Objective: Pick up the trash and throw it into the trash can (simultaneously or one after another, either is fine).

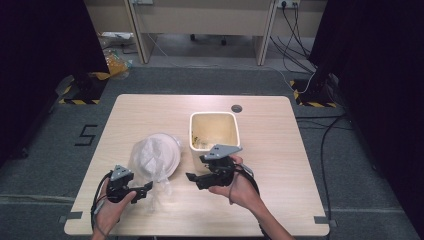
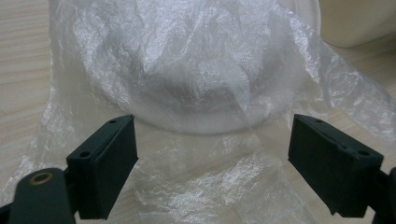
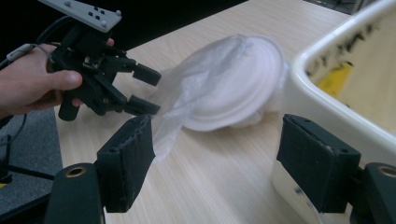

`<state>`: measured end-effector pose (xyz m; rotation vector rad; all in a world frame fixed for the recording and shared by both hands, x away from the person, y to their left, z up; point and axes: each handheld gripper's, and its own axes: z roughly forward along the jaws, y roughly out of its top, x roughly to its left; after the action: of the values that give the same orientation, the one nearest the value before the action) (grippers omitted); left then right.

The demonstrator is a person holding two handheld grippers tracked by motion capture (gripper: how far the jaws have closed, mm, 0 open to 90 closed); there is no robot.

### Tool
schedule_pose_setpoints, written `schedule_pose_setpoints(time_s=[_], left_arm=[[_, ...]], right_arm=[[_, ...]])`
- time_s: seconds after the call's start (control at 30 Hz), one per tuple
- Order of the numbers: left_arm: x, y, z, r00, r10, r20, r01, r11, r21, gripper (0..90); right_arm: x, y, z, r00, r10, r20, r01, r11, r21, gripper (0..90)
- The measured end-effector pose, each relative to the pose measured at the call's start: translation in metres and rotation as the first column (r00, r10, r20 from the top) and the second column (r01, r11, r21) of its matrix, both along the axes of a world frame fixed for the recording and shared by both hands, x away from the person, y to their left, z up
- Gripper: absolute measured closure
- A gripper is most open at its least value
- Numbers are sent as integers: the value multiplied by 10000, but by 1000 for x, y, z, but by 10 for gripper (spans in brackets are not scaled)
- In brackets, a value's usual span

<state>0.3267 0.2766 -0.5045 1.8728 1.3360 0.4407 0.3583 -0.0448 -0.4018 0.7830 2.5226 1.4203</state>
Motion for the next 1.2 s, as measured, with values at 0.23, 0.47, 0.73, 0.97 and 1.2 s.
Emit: schedule_pose_setpoints(time_s=[0.23, 0.47, 0.73, 0.97, 1.2], left_arm=[[1, -3, -3, 9998, -183, 0, 183, 9998, -81, 151], [-2, 10, 0, 9998, -129, 168, 135, 9994, -333, 150], [-2, 11, 0, 9996, -165, 216, 176, 9985, -515, 150], [1, 15, -4, 9998, -119, 170, 129, 9982, -592, 150], [2, 12, -7, 9998, -182, 76, 186, 9981, -579, 151]], right_arm=[[15, 55, 4, 9990, 442, -51, -443, 9988, -199, 268], [39, 99, 2, 9997, 202, -161, -216, 9954, -935, 268], [74, 142, 1, 9973, -725, -100, 707, 9895, -1257, 272], [101, 169, -16, 9886, -1500, -127, 1451, 9719, -1855, 277], [117, 182, -33, 9797, -1996, -190, 1894, 9525, -2383, 282]])
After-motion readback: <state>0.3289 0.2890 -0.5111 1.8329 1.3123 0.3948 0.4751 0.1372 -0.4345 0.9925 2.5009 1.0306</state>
